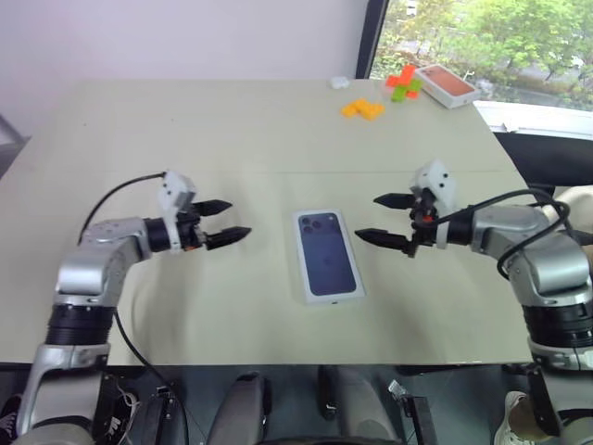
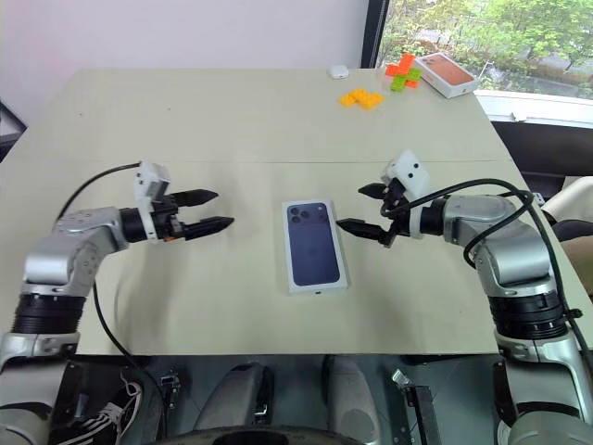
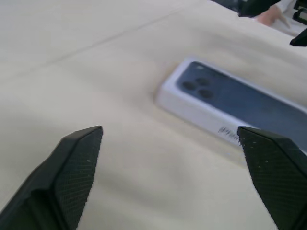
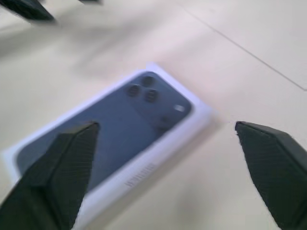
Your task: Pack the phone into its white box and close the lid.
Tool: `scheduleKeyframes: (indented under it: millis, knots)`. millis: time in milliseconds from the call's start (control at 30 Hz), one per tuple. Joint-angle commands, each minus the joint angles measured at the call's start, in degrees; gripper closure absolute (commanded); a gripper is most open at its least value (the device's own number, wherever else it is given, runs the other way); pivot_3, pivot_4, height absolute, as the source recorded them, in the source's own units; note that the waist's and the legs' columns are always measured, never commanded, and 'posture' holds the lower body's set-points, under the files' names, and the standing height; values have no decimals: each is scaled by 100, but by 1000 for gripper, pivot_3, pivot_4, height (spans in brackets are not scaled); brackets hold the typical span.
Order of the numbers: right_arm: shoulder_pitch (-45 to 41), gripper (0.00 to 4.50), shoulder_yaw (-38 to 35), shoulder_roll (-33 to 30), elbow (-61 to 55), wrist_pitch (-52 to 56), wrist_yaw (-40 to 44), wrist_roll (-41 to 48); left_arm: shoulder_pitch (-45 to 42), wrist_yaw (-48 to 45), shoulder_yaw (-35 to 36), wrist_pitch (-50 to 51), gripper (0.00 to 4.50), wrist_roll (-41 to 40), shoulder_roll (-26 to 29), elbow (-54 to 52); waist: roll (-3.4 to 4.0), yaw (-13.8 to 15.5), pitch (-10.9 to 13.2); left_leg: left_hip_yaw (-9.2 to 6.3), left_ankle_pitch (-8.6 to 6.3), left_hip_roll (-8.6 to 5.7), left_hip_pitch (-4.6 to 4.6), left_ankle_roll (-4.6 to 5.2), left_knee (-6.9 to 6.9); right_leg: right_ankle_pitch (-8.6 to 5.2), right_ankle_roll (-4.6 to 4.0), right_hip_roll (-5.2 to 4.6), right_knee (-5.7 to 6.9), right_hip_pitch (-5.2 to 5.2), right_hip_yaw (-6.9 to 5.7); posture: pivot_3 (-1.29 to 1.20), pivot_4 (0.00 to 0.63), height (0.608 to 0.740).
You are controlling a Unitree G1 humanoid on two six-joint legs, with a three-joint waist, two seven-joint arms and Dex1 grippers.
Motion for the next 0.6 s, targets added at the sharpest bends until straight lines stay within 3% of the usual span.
scheduleKeyframes:
  millis: [33, 367, 600]
  knots:
    - [-113, 9, -336, -258, 268, -242, 234, 139, -49, -203, 283, -519, 0, 21, 206, 291, 0, 10, 0, 0, 0, -3, 1, 0, 3, 0, 0, -4, -3, 4, -1, 0, 150, 740]
    - [252, 9, -884, -652, 754, -935, 952, 446, 225, -494, 563, -1147, 0, 110, 632, 943, -1, -17, 1, 7, 0, -4, 9, 1, 8, 0, 3, -10, 2, 9, 0, 0, 150, 740]
    - [997, 9, -1573, -760, 215, -958, 1387, 1177, 948, -649, 991, -1762, 0, 74, 913, 807, 0, -9, 1, 7, 0, 2, 9, 0, 7, 0, 2, -17, 4, 7, 1, 0, 150, 740]
